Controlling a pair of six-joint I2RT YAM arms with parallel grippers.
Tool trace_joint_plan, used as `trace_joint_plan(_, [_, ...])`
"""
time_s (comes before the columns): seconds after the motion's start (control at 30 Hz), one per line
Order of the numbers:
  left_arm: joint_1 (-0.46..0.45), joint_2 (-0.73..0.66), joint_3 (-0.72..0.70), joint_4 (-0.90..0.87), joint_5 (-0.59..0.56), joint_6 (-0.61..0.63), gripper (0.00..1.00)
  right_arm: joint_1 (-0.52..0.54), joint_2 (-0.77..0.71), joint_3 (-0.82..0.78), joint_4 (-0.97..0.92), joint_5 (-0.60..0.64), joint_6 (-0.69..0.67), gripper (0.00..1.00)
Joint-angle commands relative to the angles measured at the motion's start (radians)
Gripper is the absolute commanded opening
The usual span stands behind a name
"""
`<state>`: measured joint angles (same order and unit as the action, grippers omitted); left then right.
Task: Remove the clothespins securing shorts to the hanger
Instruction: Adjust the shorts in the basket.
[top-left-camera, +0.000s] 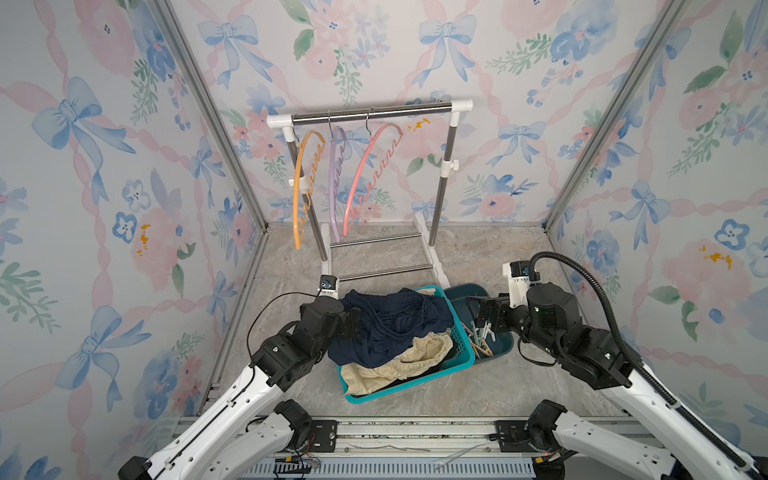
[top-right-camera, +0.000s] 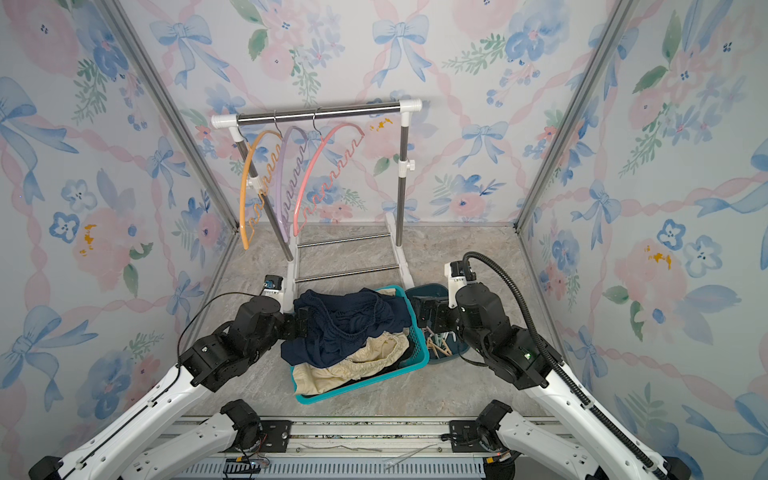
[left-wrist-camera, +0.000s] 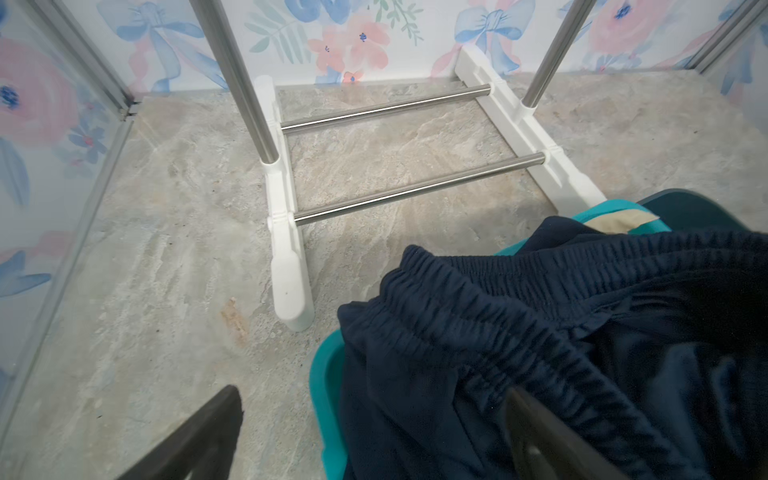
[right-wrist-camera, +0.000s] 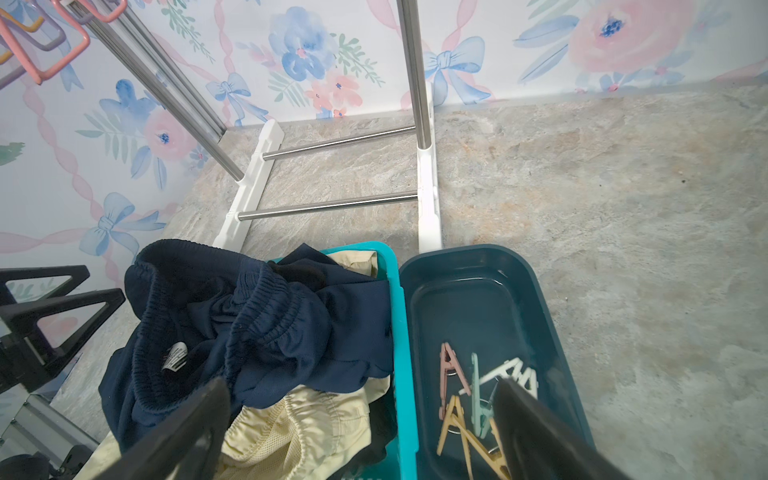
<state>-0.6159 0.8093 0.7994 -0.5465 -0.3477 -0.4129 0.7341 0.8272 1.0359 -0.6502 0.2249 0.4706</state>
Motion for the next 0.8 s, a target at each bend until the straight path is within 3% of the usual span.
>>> trace_joint_plan(0.0, [0.058, 0.034, -0.016, 0.118, 0.192, 0.006, 0.98, -0.005, 0.01, -0.004, 0.009, 0.0, 0.008, 1.0])
trace_joint_plan(0.3, [0.204, 0.09, -0.09, 0.192, 0.419, 0.034, 0.96, -0.032, -0.003, -0.026, 0.03, -0.02, 0.023, 1.0])
trace_joint_plan(0.33, [0.205, 0.094, -0.096, 0.195, 0.437, 0.039, 0.92, -0.036, -0.004, -0.027, 0.033, -0.024, 0.024, 1.0])
trace_joint_plan(0.67, [0.195, 0.114, -0.095, 0.201, 0.681, 0.035, 0.07, -0.072, -0.031, -0.053, 0.057, -0.035, 0.049, 1.0])
trace_joint_plan(0.7, [0.188, 0.114, -0.094, 0.201, 0.69, 0.033, 0.01, -0.075, -0.033, -0.055, 0.058, -0.035, 0.049, 1.0])
trace_joint_plan(0.77, [0.156, 0.115, -0.09, 0.201, 0.7, 0.02, 0.0, -0.081, -0.033, -0.057, 0.061, -0.036, 0.052, 1.0])
